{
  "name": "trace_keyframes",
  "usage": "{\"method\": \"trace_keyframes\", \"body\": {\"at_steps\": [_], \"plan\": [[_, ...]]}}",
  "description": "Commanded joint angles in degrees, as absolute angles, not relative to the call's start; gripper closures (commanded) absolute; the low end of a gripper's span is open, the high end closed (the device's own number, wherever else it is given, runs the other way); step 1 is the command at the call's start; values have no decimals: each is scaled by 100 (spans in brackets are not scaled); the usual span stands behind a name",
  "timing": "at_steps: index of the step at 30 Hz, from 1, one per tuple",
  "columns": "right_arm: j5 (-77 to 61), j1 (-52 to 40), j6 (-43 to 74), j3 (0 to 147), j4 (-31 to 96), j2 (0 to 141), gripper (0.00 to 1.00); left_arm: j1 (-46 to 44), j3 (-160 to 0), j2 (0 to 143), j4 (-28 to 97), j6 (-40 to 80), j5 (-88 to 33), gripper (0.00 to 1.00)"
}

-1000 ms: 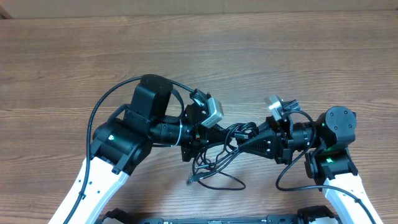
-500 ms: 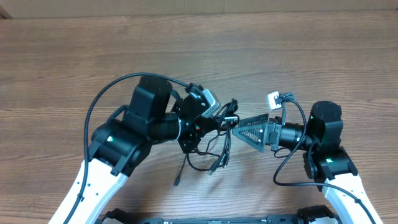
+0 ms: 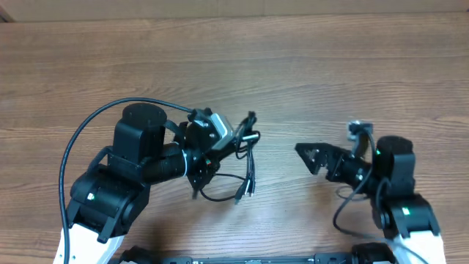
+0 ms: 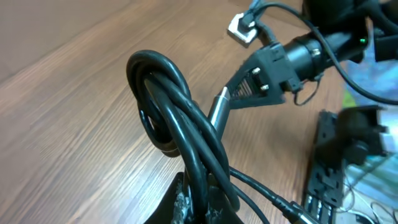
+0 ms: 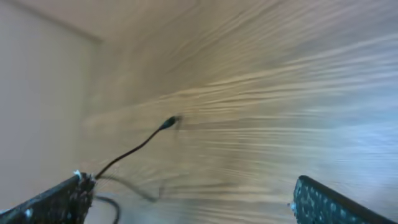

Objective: Untangle cables

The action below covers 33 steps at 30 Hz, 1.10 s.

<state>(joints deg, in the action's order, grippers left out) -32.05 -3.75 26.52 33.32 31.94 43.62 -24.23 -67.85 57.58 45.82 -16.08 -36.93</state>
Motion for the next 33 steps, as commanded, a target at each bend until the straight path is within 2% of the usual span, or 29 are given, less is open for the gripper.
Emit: {"method": "trace_keyframes", "body": {"at_steps": [1,7,14,17,20,27,30,33], "plan": [[-1903,-351,2497,3819,3682,3743,0,-2401,-6853,5699,4519,-2434,-4886,96],[-2141,-362,1356,4456,4488,3164,1,-2403,-6853,6141,4519,-3269,-6659,96],[-3632,-362,257,4963,4805,3159,2,-2405,-6853,6967,4303,-3378,-7529,96],[-4189,-362,244,5024,4635,3151,3,-2408,-6853,7157,4285,-3498,-7800,96],[-5352,-362,34,5065,4189,3151,3,-2451,-6853,7179,4283,-3627,-8285,96],[-6567,-362,40,5065,3387,3151,4,-2641,-6853,7183,4283,-3625,-8106,96],[-6567,-362,169,5065,3105,3151,20,-2814,-6853,7188,4320,-3612,-8197,96],[-6567,-362,167,5065,3033,3151,23,-3179,-6851,7190,4270,-3780,-8195,96]]}}
